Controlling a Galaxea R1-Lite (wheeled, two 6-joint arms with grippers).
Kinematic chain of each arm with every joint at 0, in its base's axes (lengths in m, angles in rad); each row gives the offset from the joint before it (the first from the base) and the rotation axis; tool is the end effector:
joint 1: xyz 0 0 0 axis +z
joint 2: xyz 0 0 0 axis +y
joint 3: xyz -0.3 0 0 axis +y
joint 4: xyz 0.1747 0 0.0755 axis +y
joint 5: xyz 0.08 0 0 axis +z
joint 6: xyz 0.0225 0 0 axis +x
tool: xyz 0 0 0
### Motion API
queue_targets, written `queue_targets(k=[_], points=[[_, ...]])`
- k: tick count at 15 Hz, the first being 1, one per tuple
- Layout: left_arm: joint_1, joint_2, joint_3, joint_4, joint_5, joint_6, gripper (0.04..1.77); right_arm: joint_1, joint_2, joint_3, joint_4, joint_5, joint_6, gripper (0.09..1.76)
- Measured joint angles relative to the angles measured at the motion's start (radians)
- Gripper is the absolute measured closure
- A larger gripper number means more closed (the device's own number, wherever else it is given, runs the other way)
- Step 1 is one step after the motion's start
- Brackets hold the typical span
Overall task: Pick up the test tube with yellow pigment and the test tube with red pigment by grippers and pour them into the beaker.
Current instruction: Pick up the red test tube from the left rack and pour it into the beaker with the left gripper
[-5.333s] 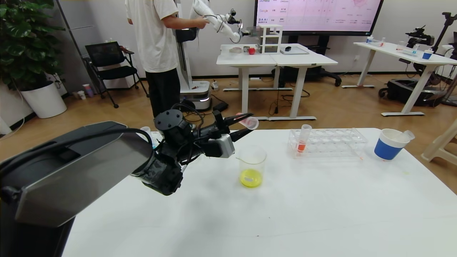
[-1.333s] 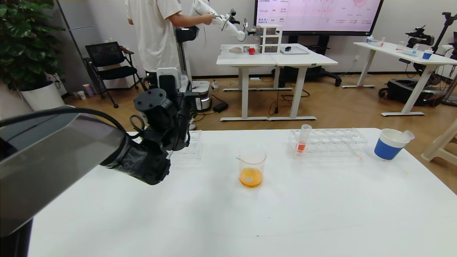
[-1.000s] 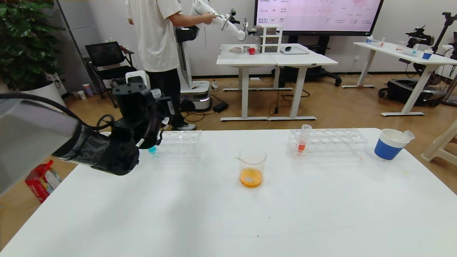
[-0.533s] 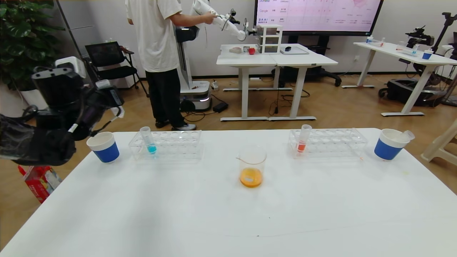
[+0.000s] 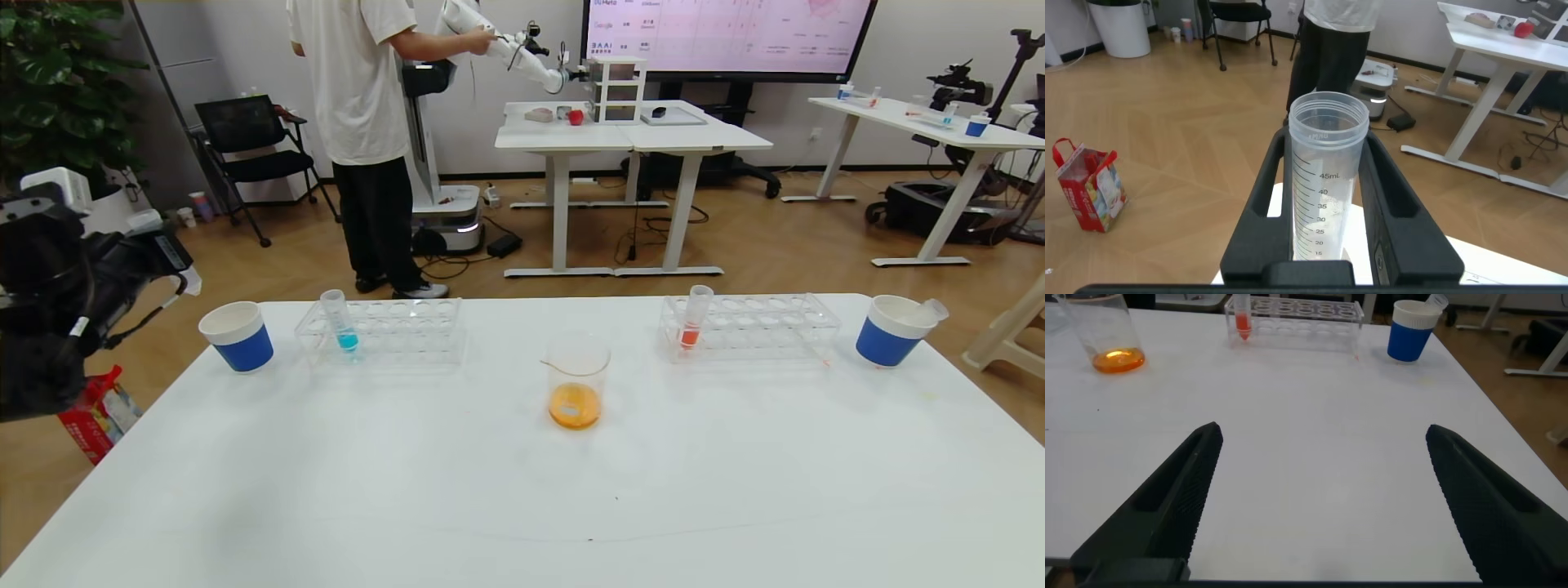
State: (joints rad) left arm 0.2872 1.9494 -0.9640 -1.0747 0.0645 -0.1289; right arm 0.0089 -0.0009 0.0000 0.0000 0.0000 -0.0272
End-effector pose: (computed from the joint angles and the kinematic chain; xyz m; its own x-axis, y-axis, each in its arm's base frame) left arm 0.3567 0.1069 0.1840 0.9350 0.3434 0.0890 -0.3304 0.9343 -0.1337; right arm -0.0229 -0.0002 0.0755 1.0000 0.0089 0.0009 -0.0089 0.9996 -0.0272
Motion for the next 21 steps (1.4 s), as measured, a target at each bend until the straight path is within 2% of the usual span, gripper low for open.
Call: queue_targets(k=[3,9,15,16,18,19,20,21], points=[[-0.003,0.068,0.0,-0.029,0.005,0.002,1.31,0.0,0.0,0.0,0.0,0.0,0.0,0.11],[-0.014,0.238,0.003,-0.188,0.011,0.003,1.31,0.0,0.0,0.0,0.0,0.0,0.0,0.11],[-0.021,0.297,0.008,-0.207,0.013,0.012,1.28,0.0,0.0,0.0,0.0,0.0,0.0,0.11],[-0.021,0.298,0.009,-0.212,0.013,0.018,1.08,0.0,0.0,0.0,0.0,0.0,0.0,0.11],[-0.02,0.3,0.011,-0.213,0.013,0.028,0.43,0.0,0.0,0.0,0.0,0.0,0.0,0.11],[-0.02,0.3,0.013,-0.213,0.014,0.029,0.16,0.0,0.0,0.0,0.0,0.0,0.0,0.11],[-0.019,0.3,0.013,-0.218,0.015,0.029,0.07,0.0,0.0,0.0,0.0,0.0,0.0,0.11],[-0.019,0.3,0.013,-0.23,0.014,0.029,0.07,0.0,0.0,0.0,0.0,0.0,0.0,0.11]])
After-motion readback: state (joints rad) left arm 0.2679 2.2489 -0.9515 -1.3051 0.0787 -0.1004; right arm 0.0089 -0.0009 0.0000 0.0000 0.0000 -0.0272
